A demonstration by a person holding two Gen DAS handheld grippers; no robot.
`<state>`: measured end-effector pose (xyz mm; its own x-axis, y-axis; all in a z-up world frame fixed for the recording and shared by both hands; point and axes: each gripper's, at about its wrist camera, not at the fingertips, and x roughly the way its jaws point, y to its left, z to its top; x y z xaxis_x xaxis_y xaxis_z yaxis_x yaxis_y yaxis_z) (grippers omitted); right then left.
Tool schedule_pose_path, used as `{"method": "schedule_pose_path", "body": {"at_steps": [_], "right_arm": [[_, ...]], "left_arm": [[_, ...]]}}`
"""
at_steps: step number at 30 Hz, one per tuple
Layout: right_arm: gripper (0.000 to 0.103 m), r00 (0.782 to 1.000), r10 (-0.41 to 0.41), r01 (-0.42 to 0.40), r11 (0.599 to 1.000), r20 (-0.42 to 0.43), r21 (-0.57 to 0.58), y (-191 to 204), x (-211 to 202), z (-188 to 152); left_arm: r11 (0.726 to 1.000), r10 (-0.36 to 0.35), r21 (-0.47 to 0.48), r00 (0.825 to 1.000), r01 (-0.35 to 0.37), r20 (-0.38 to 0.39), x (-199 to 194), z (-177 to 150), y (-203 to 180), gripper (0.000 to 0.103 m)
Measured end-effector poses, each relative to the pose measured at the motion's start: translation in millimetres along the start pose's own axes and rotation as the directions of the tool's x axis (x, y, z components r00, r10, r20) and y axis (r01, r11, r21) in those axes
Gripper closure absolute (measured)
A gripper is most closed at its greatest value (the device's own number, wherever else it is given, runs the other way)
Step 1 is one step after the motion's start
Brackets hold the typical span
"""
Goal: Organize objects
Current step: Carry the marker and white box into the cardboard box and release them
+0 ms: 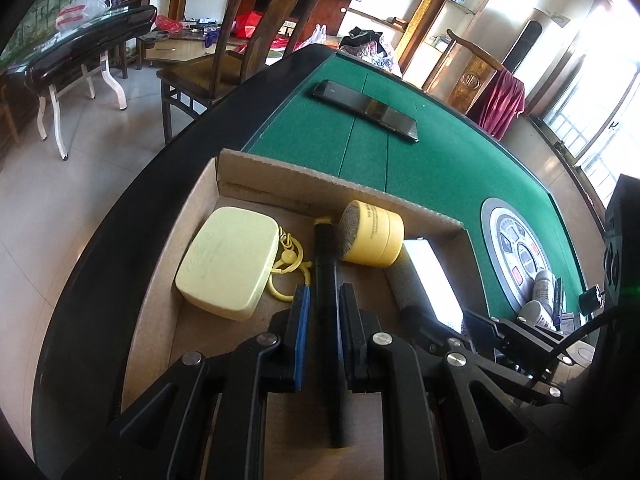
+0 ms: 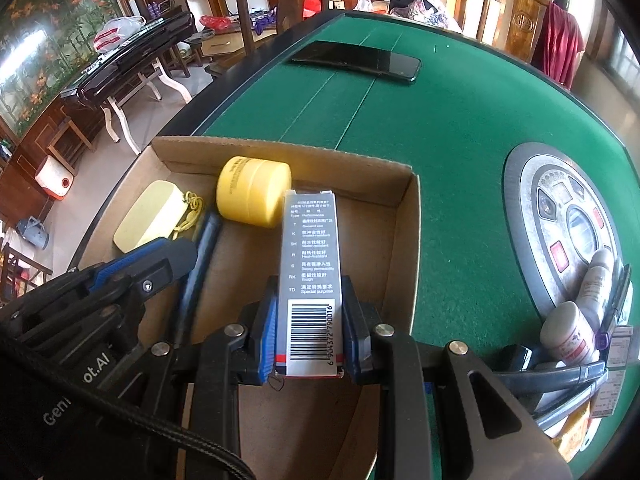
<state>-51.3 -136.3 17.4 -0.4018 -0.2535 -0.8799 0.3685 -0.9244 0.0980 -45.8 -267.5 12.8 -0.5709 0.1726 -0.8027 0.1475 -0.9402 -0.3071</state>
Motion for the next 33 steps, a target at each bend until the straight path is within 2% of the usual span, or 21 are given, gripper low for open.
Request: {"method": "schedule_pose_path", "body": {"at_steps": [11, 14, 18, 21, 25, 27, 33], "right_arm": [[0.078, 1.0, -0.006, 0.006, 1.0, -0.019, 0.012, -1.8, 5.6, 3.9], [0.072, 1.0, -0.006, 0.006, 1.0, -0.02, 0.004, -2.3, 4.1, 4.7], [0.06, 1.0, -0.01, 0.01, 1.0, 0.002, 0.004, -2.8, -5.1, 3.3], [0.06, 1.0, 0.004, -0.004, 1.0, 0.015, 0.016, -5.1, -14.5, 1.0], [0.06, 0.998, 0.013, -0.016, 0.999, 0.062, 0.042, -12.4, -35.0, -11.6], [0.06, 0.995, 0.048, -0.053, 0.997, 0.088, 0.058, -17.9, -45.6, -22.2], [0.06, 0.985, 0.09, -0.104, 0.99, 0.15, 0.09, -40.9, -77.6, -57.5]], "left_arm": [[1.0, 0.002, 0.006, 1.0, -0.002, -0.003, -1.7, -0.5, -1.0, 0.091], [1.0, 0.004, 0.003, 1.0, -0.004, -0.002, -4.3, -0.5, 0.3, 0.091], [1.0, -0.001, -0.007, 1.0, 0.001, 0.006, -10.0, -1.5, 2.3, 0.09], [1.0, -0.005, -0.012, 1.0, 0.006, 0.009, -15.5, -2.8, 2.9, 0.086], [1.0, -0.02, -0.004, 0.999, 0.02, 0.034, -28.9, -8.4, -0.6, 0.084], [1.0, -0.028, 0.001, 0.999, 0.028, 0.043, -35.2, -11.2, -4.0, 0.084], [0.997, -0.058, 0.052, 0.996, 0.054, 0.062, -49.7, -23.3, -31.2, 0.084]]}}
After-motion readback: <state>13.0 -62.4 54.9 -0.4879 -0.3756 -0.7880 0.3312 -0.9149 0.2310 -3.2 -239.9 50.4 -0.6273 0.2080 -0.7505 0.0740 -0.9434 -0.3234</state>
